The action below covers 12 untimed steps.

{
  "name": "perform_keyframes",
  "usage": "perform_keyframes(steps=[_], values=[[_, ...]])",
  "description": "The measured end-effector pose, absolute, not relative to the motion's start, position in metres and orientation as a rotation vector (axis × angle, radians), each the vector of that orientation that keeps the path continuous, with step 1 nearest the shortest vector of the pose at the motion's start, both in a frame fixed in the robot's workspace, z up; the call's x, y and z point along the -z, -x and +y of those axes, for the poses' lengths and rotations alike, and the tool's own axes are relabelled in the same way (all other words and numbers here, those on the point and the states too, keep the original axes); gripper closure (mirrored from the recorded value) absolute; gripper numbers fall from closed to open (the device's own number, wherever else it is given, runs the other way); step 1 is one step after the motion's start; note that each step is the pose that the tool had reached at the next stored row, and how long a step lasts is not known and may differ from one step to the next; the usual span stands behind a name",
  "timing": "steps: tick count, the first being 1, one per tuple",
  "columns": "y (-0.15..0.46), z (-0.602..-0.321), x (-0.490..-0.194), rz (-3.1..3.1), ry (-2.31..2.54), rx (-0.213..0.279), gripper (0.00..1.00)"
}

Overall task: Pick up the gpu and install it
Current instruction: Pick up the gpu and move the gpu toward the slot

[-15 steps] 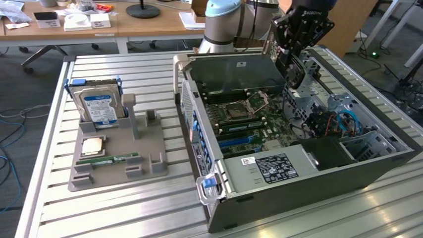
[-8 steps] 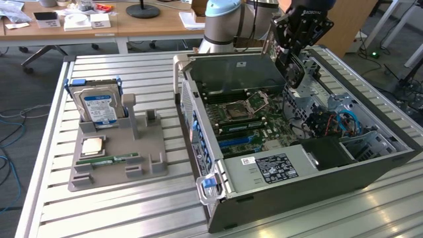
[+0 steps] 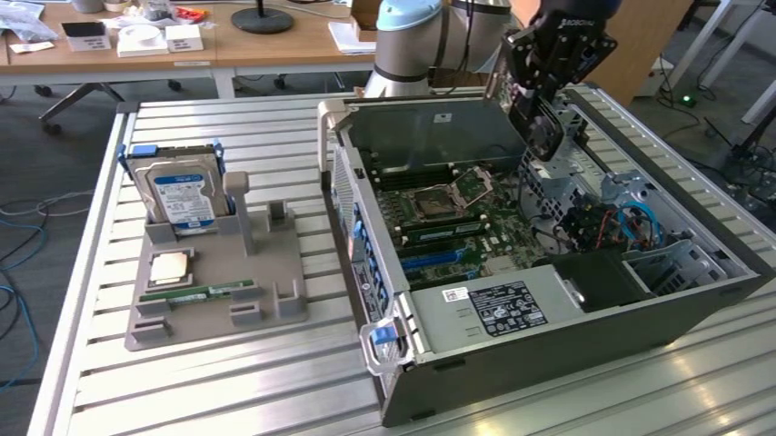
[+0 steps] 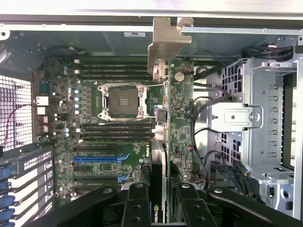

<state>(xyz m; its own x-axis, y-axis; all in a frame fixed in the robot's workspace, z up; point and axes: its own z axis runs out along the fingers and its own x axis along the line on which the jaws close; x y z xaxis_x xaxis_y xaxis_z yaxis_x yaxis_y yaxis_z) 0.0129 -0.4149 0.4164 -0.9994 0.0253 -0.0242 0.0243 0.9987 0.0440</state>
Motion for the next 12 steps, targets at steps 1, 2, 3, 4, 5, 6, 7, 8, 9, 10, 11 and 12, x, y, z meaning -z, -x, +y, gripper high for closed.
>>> perform_keyframes(steps=[1, 2, 3, 4, 5, 6, 7, 8, 9, 10, 11, 12], values=[[-0.014, -0.415, -0.416, 3.116, -0.039, -0.068, 0.74], [-0.015, -0.415, -0.416, 3.116, -0.039, -0.068, 0.74], [-0.017, -0.415, -0.416, 3.116, -0.039, -0.068, 0.74], [-0.018, -0.415, -0.416, 3.116, -0.039, -0.068, 0.74], [-0.02, -0.415, -0.416, 3.116, -0.039, -0.068, 0.74], [-0.022, -0.415, -0.416, 3.116, -0.039, -0.068, 0.74], [-0.024, -0.415, -0.416, 3.116, -0.039, -0.068, 0.74], [-0.026, -0.415, -0.416, 3.116, -0.039, -0.068, 0.74], [-0.028, -0.415, -0.416, 3.116, -0.039, -0.068, 0.74], [-0.03, -0.415, -0.416, 3.116, -0.039, -0.068, 0.74], [-0.032, -0.415, -0.416, 3.116, -0.039, -0.068, 0.74], [-0.034, -0.415, -0.416, 3.116, -0.039, -0.068, 0.74]])
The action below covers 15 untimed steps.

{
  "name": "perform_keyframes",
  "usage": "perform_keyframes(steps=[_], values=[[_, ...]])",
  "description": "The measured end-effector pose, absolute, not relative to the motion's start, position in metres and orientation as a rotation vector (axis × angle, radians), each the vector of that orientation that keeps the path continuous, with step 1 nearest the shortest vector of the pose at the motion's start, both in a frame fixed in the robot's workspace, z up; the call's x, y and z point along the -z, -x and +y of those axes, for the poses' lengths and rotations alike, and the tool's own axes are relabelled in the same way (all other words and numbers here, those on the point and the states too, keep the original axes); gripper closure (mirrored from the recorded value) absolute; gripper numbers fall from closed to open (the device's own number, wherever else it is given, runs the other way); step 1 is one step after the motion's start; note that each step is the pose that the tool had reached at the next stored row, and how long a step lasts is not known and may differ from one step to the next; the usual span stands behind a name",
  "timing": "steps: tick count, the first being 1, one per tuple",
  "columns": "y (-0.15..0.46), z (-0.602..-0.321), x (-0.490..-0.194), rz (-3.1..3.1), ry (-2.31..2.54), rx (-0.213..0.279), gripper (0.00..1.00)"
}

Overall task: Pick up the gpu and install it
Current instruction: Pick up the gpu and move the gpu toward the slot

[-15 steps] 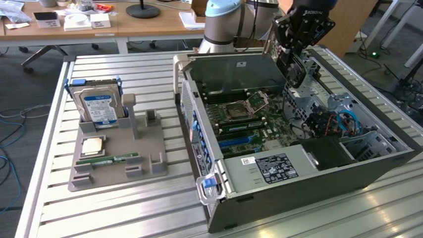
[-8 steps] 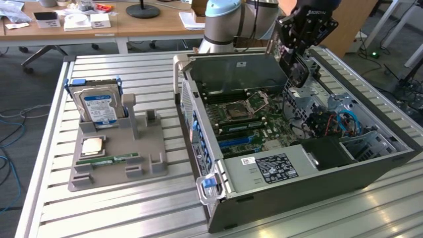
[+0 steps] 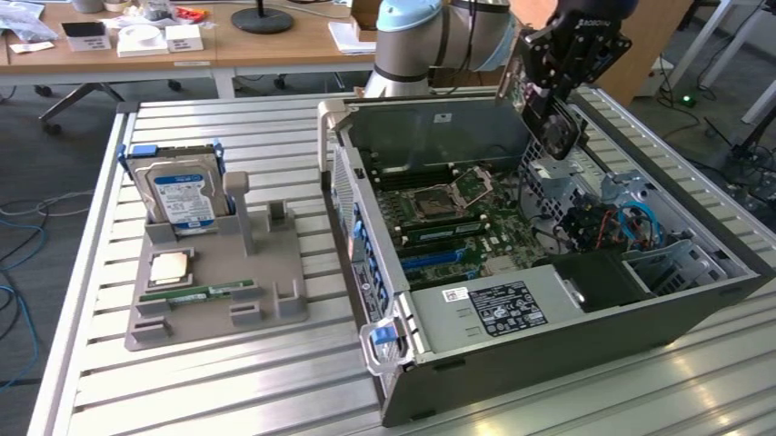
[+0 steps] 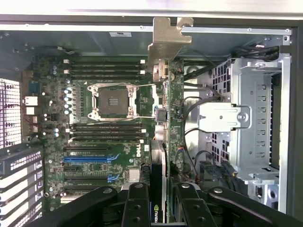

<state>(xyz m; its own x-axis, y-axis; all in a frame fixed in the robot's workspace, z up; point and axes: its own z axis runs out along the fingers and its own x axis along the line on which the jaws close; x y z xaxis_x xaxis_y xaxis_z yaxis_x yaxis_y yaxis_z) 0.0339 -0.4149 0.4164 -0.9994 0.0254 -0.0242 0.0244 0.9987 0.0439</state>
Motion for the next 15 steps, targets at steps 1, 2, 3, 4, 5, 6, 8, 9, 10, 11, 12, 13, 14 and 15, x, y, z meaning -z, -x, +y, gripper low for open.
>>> perform_keyframes(steps=[1, 2, 3, 4, 5, 6, 8, 9, 10, 11, 12, 13, 14, 15], values=[[-0.0356, -0.4149, -0.4164, 3.116, -0.039, -0.068, 0.74], [-0.0373, -0.4149, -0.4164, 3.116, -0.039, -0.068, 0.74], [-0.0388, -0.4149, -0.4164, 3.116, -0.039, -0.068, 0.74], [-0.0401, -0.4149, -0.4164, 3.116, -0.039, -0.068, 0.74], [-0.0405, -0.4149, -0.4164, 3.116, -0.039, -0.068, 0.74], [-0.0404, -0.4149, -0.4164, 3.116, -0.039, -0.068, 0.74], [-0.0405, -0.4149, -0.4164, 3.116, -0.039, -0.068, 0.74], [-0.0405, -0.4149, -0.4164, 3.116, -0.039, -0.068, 0.74], [-0.0405, -0.4149, -0.4164, 3.116, -0.039, -0.068, 0.74], [-0.0405, -0.4149, -0.4163, 3.116, -0.039, -0.068, 0.74], [-0.0405, -0.4149, -0.416, 3.116, -0.039, -0.068, 0.74], [-0.0405, -0.4149, -0.4155, 3.116, -0.039, -0.068, 0.74], [-0.0405, -0.4149, -0.415, 3.116, -0.039, -0.068, 0.74], [-0.0405, -0.4149, -0.4145, 3.116, -0.039, -0.068, 0.74]])
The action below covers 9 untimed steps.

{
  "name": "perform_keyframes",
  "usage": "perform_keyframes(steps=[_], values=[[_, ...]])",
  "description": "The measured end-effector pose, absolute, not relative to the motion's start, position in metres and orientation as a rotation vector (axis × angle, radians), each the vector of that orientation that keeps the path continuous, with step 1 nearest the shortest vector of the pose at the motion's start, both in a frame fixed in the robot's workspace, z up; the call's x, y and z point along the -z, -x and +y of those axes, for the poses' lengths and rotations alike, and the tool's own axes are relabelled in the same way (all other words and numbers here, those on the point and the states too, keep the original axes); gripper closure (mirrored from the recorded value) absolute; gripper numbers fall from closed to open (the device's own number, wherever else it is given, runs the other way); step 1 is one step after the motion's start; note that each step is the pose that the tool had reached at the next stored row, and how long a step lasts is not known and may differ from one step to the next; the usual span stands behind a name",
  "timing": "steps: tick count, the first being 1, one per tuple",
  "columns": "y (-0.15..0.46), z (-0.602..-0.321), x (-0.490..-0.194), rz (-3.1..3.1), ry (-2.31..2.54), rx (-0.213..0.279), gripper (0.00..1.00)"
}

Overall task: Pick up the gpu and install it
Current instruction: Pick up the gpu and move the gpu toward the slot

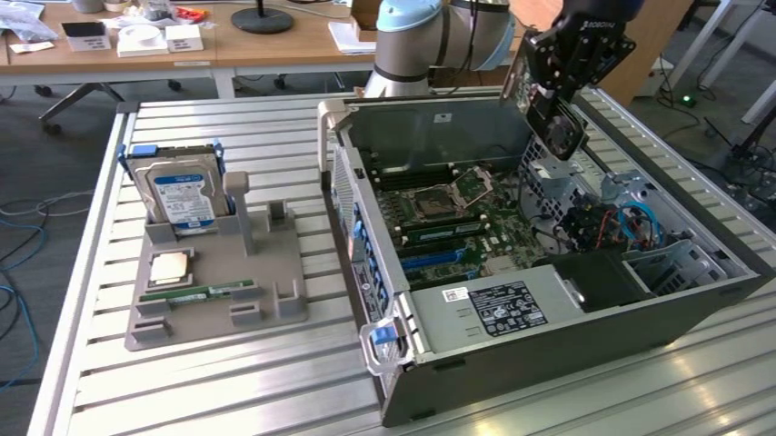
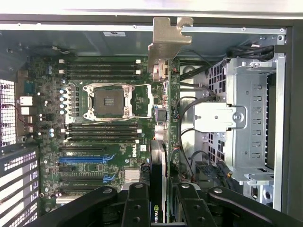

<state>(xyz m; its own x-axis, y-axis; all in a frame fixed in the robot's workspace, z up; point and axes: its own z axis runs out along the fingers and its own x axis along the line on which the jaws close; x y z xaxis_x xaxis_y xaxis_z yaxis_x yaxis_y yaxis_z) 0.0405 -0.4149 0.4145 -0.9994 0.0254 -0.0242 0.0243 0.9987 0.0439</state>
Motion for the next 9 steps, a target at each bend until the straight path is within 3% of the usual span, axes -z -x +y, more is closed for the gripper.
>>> perform_keyframes(steps=[9], values=[[-0.0405, -0.4149, -0.4137, 3.116, -0.039, -0.068, 0.74]])
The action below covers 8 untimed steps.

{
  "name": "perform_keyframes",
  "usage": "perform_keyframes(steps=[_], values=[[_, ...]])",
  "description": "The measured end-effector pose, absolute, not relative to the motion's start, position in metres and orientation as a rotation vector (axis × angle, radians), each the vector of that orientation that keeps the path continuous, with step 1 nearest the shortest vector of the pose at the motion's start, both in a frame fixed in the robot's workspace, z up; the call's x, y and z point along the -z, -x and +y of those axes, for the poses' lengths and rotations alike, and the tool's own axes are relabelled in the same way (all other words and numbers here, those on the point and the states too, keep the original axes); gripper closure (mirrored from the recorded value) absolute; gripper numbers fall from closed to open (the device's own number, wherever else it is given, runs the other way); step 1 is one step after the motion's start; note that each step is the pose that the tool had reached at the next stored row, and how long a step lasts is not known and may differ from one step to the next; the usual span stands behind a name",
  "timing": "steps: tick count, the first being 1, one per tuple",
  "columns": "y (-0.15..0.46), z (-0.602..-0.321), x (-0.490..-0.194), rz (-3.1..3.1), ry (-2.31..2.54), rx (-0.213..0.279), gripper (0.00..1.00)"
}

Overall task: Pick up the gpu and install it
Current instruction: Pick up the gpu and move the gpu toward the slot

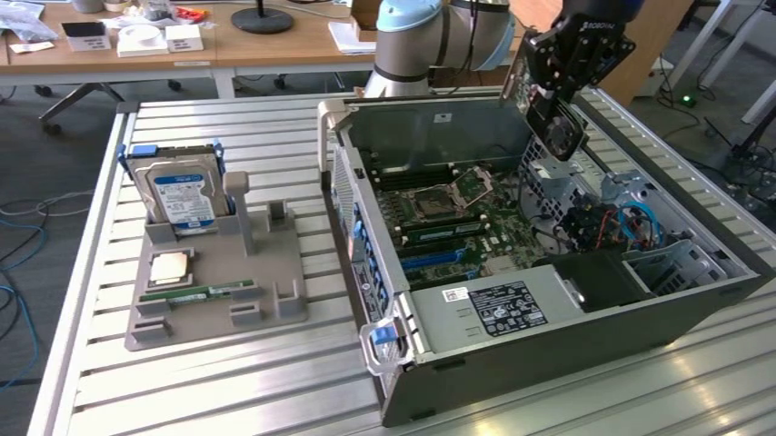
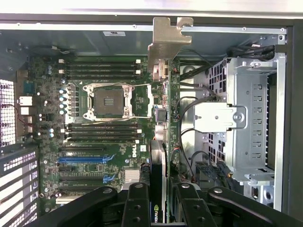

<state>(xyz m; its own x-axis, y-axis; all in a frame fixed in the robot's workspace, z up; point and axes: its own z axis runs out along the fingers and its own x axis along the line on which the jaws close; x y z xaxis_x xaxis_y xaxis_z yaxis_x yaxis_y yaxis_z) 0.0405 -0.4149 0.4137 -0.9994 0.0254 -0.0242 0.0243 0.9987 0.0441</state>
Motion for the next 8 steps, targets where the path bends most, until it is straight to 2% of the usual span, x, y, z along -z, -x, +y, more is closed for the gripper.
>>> perform_keyframes(steps=[8], values=[[-0.0405, -0.4149, -0.4112, 3.116, -0.039, -0.068, 0.74]])
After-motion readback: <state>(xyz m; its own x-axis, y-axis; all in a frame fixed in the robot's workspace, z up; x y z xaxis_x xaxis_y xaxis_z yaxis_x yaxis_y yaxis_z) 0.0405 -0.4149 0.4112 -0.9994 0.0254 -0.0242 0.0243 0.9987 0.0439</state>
